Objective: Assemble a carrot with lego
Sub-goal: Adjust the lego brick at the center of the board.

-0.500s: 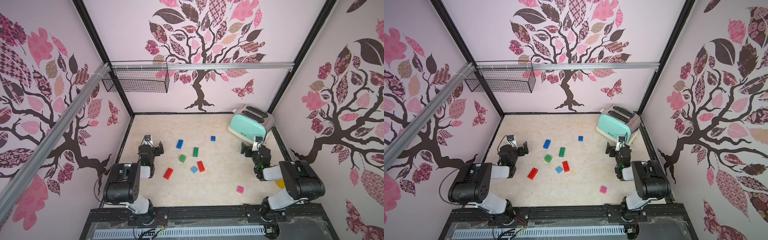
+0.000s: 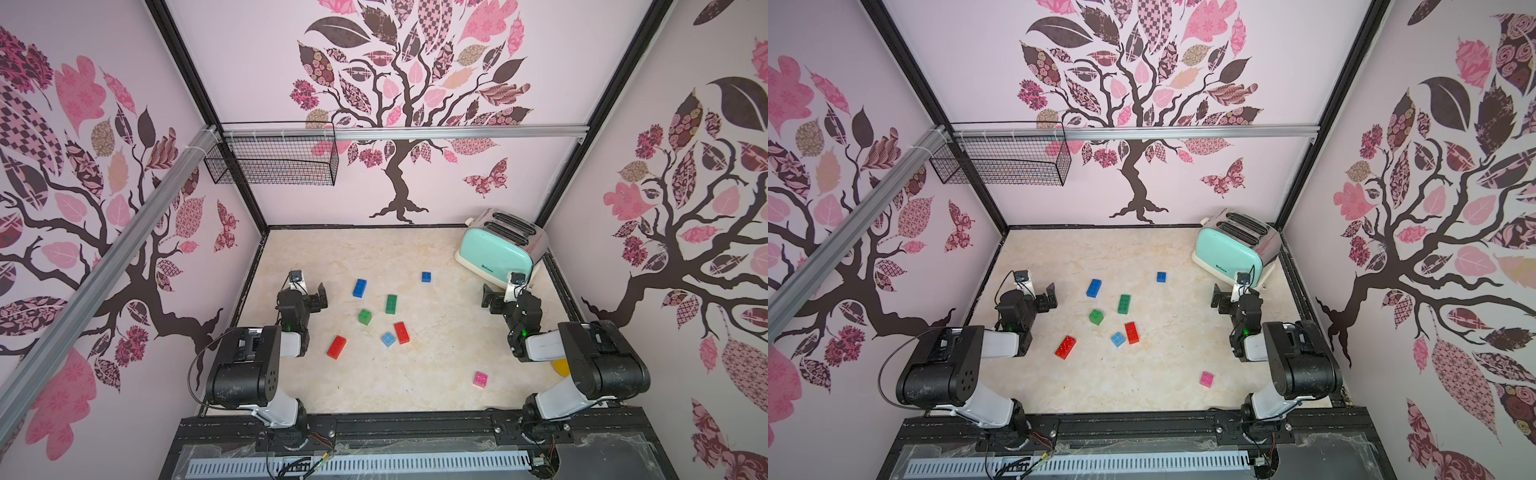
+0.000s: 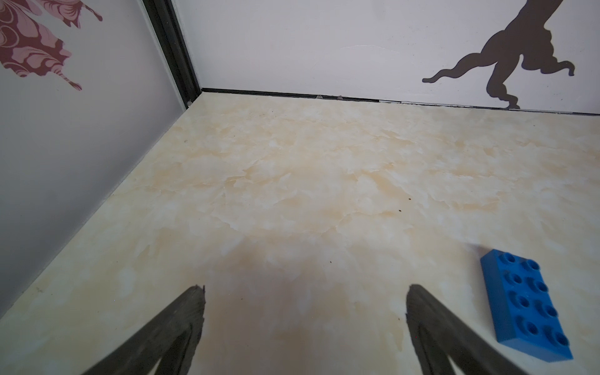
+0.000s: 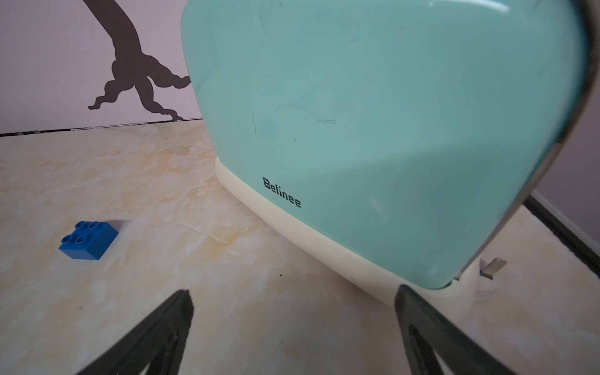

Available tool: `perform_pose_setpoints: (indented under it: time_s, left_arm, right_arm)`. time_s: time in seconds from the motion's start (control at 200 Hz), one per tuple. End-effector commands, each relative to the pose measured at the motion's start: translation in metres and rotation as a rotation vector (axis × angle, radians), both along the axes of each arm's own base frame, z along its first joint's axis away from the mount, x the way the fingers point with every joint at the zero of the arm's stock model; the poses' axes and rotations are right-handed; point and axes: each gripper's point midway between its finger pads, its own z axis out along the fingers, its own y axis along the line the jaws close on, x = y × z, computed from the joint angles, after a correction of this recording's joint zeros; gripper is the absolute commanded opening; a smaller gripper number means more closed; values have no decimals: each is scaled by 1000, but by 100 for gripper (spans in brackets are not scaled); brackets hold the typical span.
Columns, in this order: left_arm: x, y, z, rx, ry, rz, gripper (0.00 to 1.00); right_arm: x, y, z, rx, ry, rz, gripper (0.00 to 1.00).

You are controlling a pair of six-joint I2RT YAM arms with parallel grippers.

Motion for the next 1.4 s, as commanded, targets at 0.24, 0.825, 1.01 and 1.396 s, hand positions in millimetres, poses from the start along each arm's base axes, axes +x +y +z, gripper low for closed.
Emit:
perform_pose_setpoints:
  time_s: [0.24, 0.825, 1.01, 1.396]
  left_arm:
    - [-1, -1, 3, -1, -15, -10, 98]
    - [-2, -47, 47, 33, 257, 7, 98]
    - [-42, -61, 48, -150, 359, -4, 98]
    - [-103, -98, 30, -353, 549, -124, 96]
  right_arm:
    - [0, -3, 7, 9, -16, -14, 100]
    - [-18, 68, 34, 21, 326, 119, 100]
    - [-55, 139, 20, 62, 561, 347, 100]
    - [-115, 259, -6, 81, 830, 654, 100]
